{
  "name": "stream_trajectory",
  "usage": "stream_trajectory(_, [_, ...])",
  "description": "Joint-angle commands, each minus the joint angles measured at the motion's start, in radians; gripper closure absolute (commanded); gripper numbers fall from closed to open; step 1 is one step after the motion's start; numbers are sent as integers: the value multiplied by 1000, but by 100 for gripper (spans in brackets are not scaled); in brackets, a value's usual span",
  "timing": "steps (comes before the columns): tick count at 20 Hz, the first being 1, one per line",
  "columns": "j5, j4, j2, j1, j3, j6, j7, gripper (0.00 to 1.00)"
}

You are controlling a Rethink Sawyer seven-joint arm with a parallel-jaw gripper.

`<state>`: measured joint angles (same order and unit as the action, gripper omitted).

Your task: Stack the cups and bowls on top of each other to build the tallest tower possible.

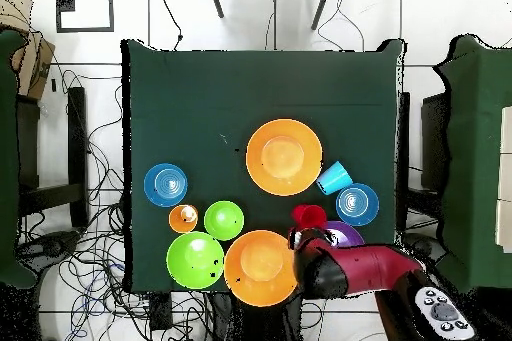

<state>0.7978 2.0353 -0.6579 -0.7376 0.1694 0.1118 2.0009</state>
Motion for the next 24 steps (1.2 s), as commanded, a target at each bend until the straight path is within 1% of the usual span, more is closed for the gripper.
stream_trajectory(1, [73,-55,107,-14,-13,40,-13,0])
stream_trajectory(2, [81,-68,126,-3,-26,23,-2,0])
stream_trajectory(6, [86,-113,171,16,-41,-3,7,0])
stream_trajectory(7, [82,-120,180,19,-41,-4,8,0])
stream_trajectory(11, [60,-131,194,76,-71,-41,51,0])
stream_trajectory(15, [33,-137,207,108,-80,-65,72,0])
stream_trajectory(22, [2,-129,184,84,-31,-28,48,0])
stream_trajectory(24, [8,-126,179,65,-7,-28,31,0])
